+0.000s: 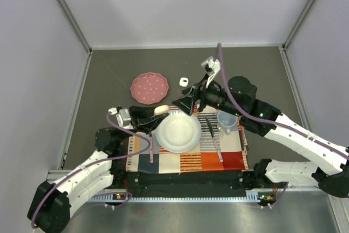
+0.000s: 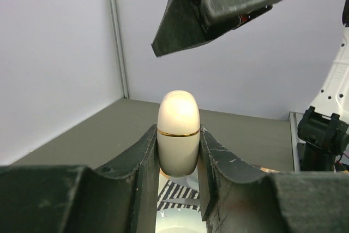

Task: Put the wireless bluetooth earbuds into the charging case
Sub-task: Open the charging case.

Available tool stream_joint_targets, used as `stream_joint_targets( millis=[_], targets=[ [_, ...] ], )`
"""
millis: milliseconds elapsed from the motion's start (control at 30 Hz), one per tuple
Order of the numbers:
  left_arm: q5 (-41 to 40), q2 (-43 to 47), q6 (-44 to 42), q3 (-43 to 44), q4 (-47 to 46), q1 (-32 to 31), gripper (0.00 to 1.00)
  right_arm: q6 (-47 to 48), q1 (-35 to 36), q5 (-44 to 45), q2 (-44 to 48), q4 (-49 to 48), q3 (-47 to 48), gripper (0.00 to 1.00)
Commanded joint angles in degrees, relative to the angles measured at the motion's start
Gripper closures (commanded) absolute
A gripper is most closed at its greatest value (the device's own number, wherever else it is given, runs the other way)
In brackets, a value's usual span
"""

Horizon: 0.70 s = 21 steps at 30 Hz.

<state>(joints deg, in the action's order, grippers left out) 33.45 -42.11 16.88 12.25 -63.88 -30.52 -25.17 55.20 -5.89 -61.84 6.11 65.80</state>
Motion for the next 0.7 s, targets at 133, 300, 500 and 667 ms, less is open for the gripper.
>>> stream_joint_targets(
  millis=[133,300,500,667],
  targets=[
    [3.6,-2.4,4.8,-2.5,-13.4,1.9,1.0,10.3,0.0,-9.1,-1.7,7.7,3.3,0.27],
    [4.5,-5.4,7.3,-2.0,-18.4,1.9,1.0,10.4,0.4,-11.1,-2.8,7.4,3.8,0.27],
    [4.9,-8.5,10.0,-1.5,-22.6,2.0,1.0,10.0,0.6,-10.9,-4.3,6.7,4.0,0.27],
    [3.8,-9.5,11.4,-1.6,-25.8,1.9,1.0,9.7,0.6,-10.5,-5.7,6.8,4.3,0.27]
  ],
)
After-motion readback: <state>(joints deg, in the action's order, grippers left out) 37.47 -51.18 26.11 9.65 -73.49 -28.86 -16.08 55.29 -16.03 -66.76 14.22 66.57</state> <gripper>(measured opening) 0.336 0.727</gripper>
